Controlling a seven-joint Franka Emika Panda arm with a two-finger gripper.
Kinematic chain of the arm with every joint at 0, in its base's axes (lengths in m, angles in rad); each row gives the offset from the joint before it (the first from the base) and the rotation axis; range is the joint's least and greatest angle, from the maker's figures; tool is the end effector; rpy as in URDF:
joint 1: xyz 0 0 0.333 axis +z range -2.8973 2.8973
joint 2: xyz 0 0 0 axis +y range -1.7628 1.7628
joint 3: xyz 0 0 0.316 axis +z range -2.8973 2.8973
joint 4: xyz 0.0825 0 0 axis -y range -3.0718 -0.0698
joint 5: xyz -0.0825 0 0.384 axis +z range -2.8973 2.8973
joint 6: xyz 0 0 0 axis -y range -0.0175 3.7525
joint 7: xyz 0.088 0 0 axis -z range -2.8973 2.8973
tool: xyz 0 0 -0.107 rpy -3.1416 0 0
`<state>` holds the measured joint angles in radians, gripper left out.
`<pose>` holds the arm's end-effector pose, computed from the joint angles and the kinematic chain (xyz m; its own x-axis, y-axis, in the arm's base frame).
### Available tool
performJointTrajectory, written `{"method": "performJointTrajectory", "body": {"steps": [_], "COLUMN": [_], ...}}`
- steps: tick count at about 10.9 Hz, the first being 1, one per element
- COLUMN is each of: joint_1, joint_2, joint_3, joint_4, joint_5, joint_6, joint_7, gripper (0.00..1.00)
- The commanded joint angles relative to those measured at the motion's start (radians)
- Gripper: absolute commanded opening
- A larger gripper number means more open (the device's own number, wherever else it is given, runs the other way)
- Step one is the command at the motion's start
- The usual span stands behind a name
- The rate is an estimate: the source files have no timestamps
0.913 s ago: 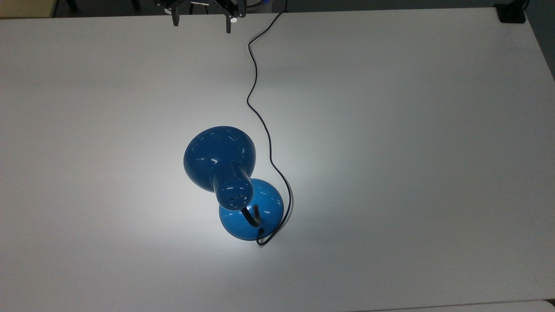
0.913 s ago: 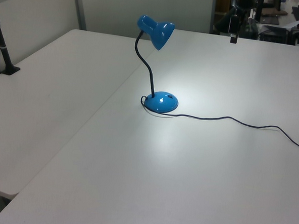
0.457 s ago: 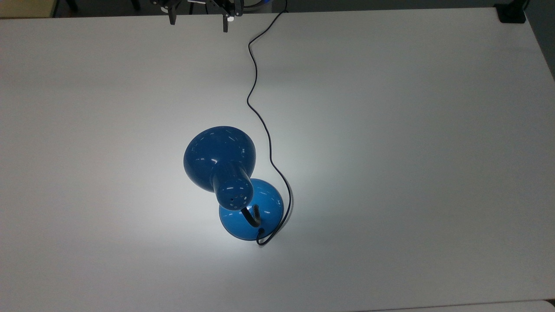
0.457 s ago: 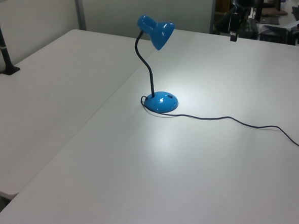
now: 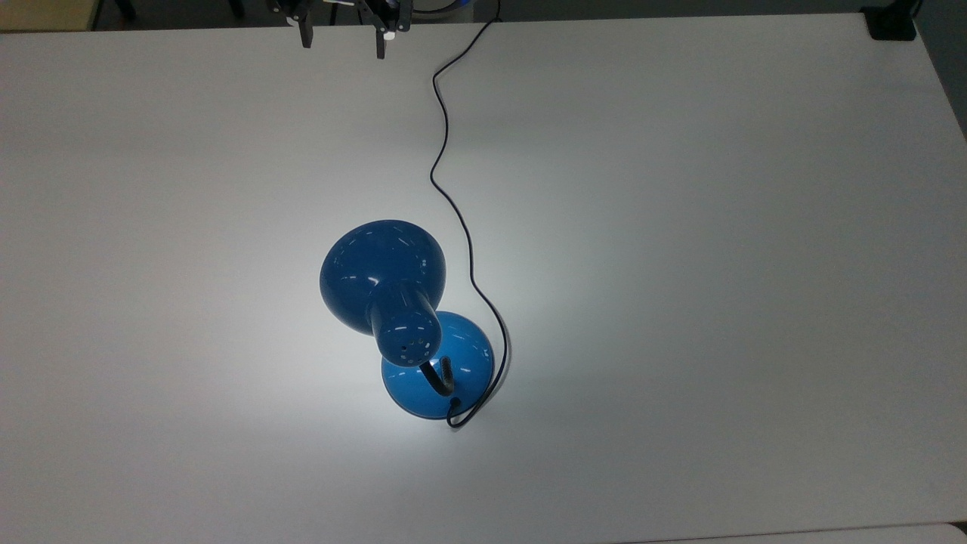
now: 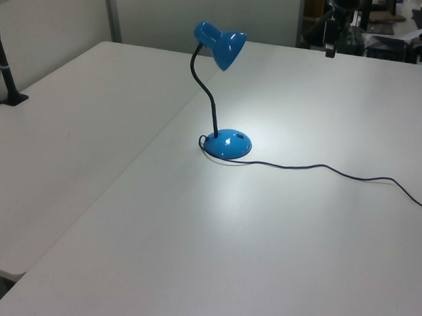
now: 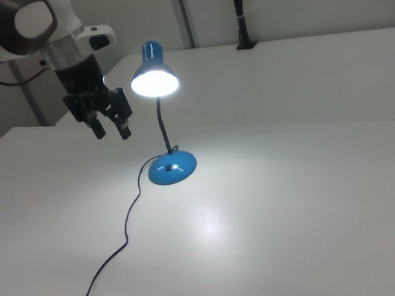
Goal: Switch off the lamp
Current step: 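Move the gripper toward the blue lamp's round base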
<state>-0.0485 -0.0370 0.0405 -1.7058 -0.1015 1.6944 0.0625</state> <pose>0.5517 -0.0137 0.5921 0.9978 -0.0576 0.0313 -0.0605 -0.9931 0.1006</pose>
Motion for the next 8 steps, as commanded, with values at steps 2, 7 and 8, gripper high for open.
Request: {"method": "performJointTrajectory", "body": {"steps": [2,7,8], "joint_1": [0.010,0.012,0.013], "joint_2": [0.006,0.057,0.089], "joint_3": [0.001,0.009,0.009], "joint_4": [0.009,0.000,0.002], "joint_5": [0.009,0.029,0.029], "joint_6": [-0.022,0.078,0.135], "joint_7": [-0.019,-0.098,-0.113], "gripper": [0.00,0.00,0.00]}}
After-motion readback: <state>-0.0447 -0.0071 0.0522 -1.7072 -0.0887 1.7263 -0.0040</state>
